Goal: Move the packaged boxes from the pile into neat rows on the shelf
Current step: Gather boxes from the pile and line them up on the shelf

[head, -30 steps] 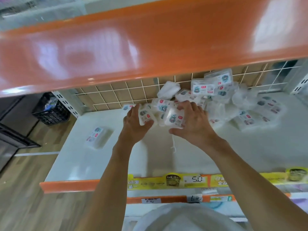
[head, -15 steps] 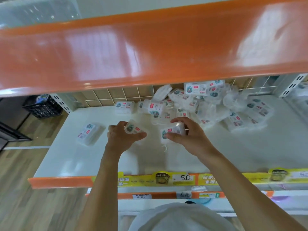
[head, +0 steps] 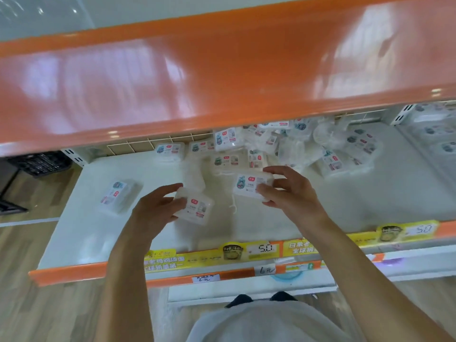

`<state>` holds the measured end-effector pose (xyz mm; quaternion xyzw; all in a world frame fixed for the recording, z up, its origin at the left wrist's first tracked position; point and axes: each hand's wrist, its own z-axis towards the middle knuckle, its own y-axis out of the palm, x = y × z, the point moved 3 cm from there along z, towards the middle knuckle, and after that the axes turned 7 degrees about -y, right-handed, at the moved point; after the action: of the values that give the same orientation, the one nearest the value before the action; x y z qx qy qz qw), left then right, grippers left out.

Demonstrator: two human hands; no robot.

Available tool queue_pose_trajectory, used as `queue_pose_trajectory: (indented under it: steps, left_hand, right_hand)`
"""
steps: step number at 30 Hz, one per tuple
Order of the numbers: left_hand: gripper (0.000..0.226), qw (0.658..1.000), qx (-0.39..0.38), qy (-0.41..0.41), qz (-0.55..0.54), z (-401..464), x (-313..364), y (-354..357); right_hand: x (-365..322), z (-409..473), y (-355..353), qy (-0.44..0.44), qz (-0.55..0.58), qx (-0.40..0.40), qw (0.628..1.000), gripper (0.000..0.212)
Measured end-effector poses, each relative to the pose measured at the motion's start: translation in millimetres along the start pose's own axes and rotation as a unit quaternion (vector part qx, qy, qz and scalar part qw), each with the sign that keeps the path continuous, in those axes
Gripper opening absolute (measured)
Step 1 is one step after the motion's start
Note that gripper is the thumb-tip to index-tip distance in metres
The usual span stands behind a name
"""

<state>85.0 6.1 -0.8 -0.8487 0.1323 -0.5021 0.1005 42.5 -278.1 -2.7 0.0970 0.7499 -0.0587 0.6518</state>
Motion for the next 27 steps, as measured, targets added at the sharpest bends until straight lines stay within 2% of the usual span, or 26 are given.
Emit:
queue_pose_trajectory:
  steps: [8, 19, 27]
  left_hand:
    - [0.031, 0.995, -0.051, 0.045, -0.073, -13, 16, 13]
    - [0.033, 0.979, -0.180, 0.088, -0.033, -35, 46, 98]
    - [0.030, 0.962, -0.258, 0.091, -0.022, -58, 60, 178]
  right_hand:
    - [2, -32, -26, -0.026, 0.032, 0.078, 0.996, 0.033]
    - [-7, -102, -91, -0.074, 0.050, 0.225, 0.970, 0.033]
    - [4, -159, -150, -0.064, 0.052, 0.319, 0.944, 0.030]
